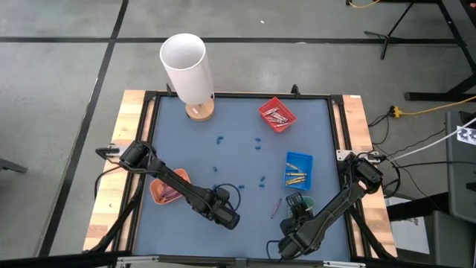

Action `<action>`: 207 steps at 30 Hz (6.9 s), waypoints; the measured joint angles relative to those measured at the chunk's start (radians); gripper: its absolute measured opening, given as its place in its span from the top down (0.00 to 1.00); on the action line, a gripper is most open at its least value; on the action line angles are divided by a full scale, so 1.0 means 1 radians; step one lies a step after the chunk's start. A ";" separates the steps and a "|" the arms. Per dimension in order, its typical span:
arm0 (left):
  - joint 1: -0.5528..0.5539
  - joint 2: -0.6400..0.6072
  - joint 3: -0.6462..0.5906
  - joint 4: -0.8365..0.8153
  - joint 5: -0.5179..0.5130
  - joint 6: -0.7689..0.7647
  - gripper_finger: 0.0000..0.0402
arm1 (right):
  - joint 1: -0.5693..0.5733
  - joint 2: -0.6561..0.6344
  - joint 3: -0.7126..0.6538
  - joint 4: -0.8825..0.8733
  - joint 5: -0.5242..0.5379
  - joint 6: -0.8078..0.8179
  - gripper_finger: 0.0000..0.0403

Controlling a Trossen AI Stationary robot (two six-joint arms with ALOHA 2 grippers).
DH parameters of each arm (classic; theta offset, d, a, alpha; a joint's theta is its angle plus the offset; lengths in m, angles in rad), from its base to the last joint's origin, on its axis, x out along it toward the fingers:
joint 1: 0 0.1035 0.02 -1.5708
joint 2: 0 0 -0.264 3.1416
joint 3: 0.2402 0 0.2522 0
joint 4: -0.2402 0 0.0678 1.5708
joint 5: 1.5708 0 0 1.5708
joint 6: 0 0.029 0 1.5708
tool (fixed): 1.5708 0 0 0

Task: Sort crayons
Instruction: Put the violet crayon into the orange bin

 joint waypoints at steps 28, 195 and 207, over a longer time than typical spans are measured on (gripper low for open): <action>-0.001 -0.018 -0.006 -0.017 0.001 0.112 0.99 | 0.000 0.000 0.000 0.004 0.000 0.000 0.66; -0.267 -0.760 0.301 -0.837 -1.052 0.706 0.75 | -0.605 0.066 0.017 1.620 -0.288 -1.030 0.95; -0.219 -1.162 -0.214 -0.435 -1.054 0.835 0.75 | -0.644 0.263 0.107 1.938 -0.318 -1.031 0.95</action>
